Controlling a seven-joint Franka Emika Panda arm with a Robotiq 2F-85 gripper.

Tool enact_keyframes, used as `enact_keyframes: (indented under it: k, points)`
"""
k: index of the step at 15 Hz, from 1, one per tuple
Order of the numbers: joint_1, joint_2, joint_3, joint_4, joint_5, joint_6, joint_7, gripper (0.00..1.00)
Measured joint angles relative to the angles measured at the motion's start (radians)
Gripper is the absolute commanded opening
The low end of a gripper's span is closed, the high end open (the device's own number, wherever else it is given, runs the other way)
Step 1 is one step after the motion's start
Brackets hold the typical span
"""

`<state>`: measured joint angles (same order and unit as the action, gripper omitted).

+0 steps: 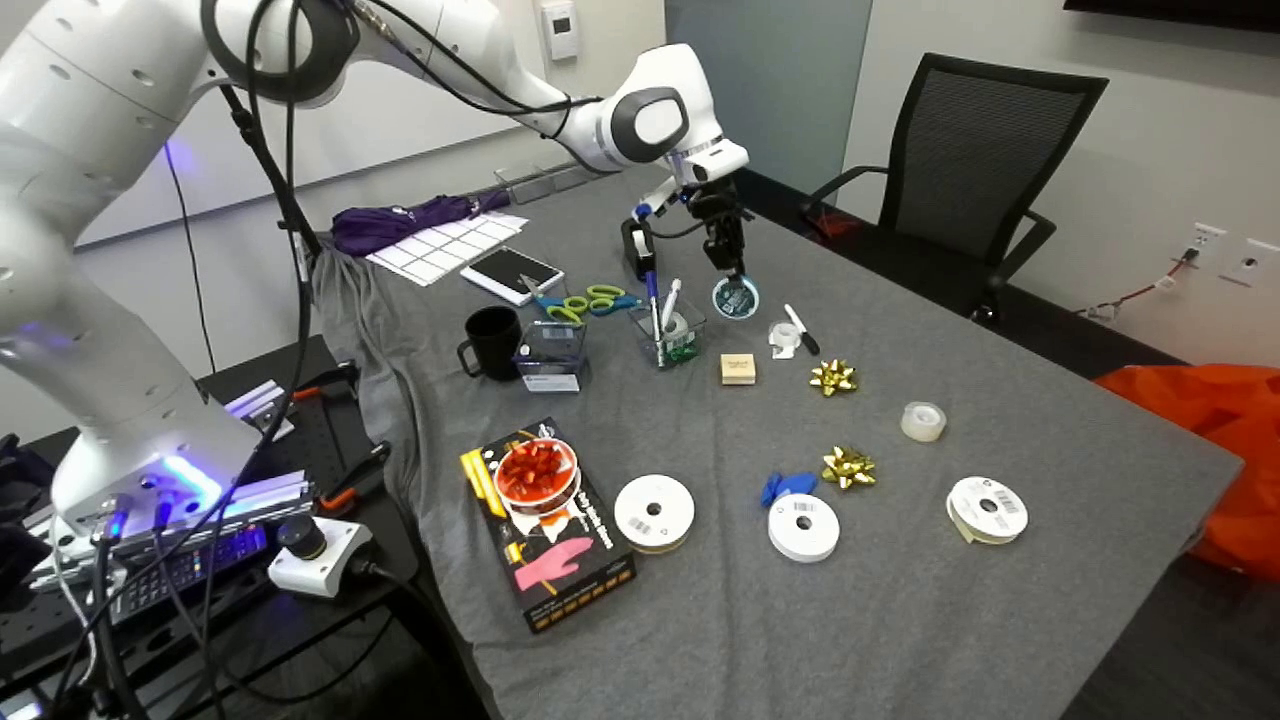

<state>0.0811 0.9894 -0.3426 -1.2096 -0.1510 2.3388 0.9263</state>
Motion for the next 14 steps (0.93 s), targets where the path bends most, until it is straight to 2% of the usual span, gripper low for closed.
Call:
enact_keyframes:
  k: [5,13,14]
  points:
    - [-0.005,0.077,-0.001,0.109,-0.029,-0.089,0.007,0.06]
    - [-0.025,0.136,-0.001,0.147,-0.03,0.007,0.007,0.06]
    - [-0.027,0.145,-0.001,0.147,-0.03,0.025,0.007,0.2]
